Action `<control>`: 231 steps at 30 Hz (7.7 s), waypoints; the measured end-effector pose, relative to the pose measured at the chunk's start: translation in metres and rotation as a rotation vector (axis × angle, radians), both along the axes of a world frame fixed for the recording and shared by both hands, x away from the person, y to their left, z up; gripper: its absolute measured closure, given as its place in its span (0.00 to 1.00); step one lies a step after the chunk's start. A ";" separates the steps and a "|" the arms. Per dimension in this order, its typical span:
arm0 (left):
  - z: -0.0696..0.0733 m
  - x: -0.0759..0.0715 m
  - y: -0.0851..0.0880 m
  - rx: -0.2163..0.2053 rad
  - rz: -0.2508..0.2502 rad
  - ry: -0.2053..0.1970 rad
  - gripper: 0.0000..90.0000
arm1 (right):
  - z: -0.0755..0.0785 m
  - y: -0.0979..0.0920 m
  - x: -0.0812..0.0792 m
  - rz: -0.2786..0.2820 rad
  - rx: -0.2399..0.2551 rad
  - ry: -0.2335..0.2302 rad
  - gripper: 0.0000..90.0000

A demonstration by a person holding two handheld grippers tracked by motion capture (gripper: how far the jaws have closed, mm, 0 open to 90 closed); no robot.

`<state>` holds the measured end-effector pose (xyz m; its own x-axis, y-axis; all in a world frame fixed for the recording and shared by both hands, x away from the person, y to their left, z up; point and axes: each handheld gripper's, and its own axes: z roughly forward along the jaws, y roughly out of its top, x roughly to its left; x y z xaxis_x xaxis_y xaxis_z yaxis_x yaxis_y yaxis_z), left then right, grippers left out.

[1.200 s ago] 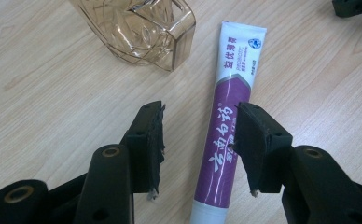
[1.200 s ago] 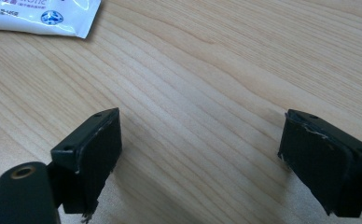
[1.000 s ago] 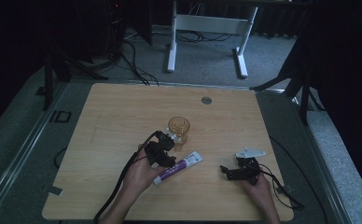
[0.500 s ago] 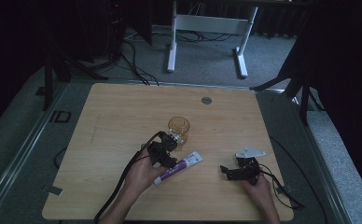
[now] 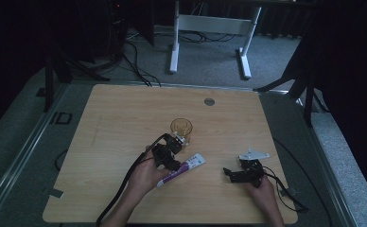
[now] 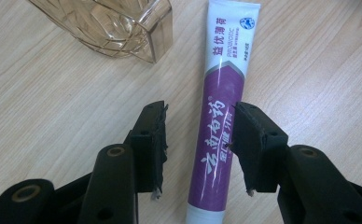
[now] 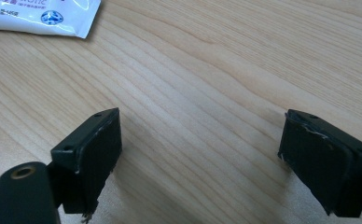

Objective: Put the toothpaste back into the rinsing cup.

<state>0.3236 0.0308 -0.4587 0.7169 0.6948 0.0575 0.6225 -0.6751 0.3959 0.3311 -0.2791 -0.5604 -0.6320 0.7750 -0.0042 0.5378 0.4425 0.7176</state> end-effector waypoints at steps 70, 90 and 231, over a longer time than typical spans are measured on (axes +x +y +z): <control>-0.023 0.014 -0.024 0.094 -0.088 0.149 0.65 | 0.000 0.000 0.000 0.000 0.000 0.001 0.14; -0.037 0.020 -0.028 0.121 -0.095 0.197 0.65 | 0.000 0.000 0.000 0.000 0.000 0.000 0.14; 0.001 0.009 -0.014 -0.032 -0.059 0.034 0.78 | 0.000 0.000 0.000 0.001 0.000 -0.001 0.14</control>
